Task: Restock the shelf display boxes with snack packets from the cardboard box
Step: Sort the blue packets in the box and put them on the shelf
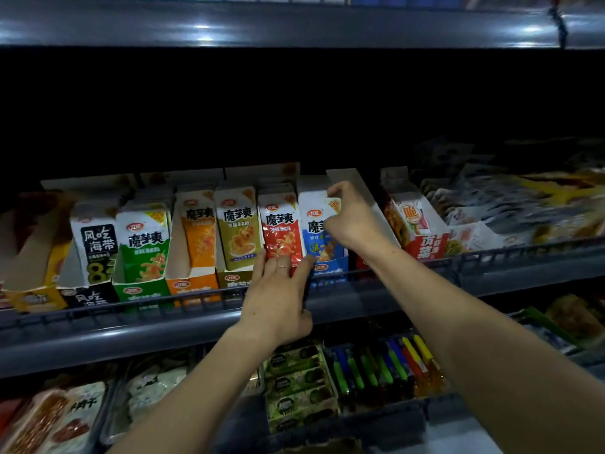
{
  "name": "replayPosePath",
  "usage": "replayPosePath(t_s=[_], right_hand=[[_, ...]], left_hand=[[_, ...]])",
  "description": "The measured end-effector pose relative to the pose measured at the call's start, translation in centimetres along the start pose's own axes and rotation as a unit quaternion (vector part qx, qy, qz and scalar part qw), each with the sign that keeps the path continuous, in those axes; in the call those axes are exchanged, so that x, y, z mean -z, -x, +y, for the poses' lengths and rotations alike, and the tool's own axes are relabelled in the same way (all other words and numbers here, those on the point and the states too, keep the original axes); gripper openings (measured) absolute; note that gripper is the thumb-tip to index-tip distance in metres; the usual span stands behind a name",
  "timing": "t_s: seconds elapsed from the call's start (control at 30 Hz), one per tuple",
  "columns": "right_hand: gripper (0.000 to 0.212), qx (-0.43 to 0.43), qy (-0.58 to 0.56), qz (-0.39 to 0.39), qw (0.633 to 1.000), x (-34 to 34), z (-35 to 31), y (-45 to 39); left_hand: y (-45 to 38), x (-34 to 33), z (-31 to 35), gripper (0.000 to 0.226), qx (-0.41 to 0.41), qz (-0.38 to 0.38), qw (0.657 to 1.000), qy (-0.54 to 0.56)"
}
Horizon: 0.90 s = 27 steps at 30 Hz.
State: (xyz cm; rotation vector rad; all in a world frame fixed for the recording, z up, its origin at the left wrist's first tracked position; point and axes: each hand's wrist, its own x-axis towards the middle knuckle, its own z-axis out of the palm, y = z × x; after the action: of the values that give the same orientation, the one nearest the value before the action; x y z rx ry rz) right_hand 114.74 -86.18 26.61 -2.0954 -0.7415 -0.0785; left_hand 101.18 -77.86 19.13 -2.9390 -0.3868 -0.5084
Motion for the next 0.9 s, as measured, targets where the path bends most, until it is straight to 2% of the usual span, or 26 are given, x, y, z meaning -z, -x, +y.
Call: replayPosePath(t_s=[0.07,0.17,0.3,0.43,0.57,0.67,0.77,0.83,0.9], right_hand=[[0.06,-0.001,0.134,-0.037,0.99,0.8,0.2,-0.5],[0.07,-0.003,0.23,-0.075,0.97,0.9,0.1,-0.3],[0.057,0.054,0.252,-0.001,0.966,0.1,0.8,0.4],[0.052,0.039,0.2,0.031,0.979,-0.1,2.1,1.4],[0.021,0.029,0.084,0.036,0.995,1.0,3.0,3.0],[0.016,0.023,0.021,-0.006,1.0,0.9,3.4,5.7],[0.014,0.029,-0.022,-0.068,0.997,0.0,4.3,9.6],[0.014,0.013,-0.031,-0.117,0.993,-1.2,5.6,12.2],[0.017,0.003,-0.023,-0.165,0.986,-3.3,7.5,14.7]], left_hand=[[0.0,0.0,0.0,0.092,0.0,-0.001,1.0,0.003],[0.1,0.1,0.1,0.091,0.001,-0.006,1.0,0.005],[-0.1,0.1,0.2,0.091,0.005,-0.012,1.0,0.001],[-0.2,0.0,-0.1,0.091,0.004,-0.023,1.0,-0.002],[0.1,0.5,-0.5,0.088,-0.014,-0.027,1.0,-0.006],[1.1,1.4,-0.4,0.079,-0.028,0.049,0.998,0.022],[4.6,1.4,-0.7,0.053,-0.002,0.16,0.977,0.139],[7.9,0.7,-0.8,0.036,0.034,0.141,0.956,0.254],[11.5,-0.9,-1.1,0.029,0.06,0.07,0.934,0.344]])
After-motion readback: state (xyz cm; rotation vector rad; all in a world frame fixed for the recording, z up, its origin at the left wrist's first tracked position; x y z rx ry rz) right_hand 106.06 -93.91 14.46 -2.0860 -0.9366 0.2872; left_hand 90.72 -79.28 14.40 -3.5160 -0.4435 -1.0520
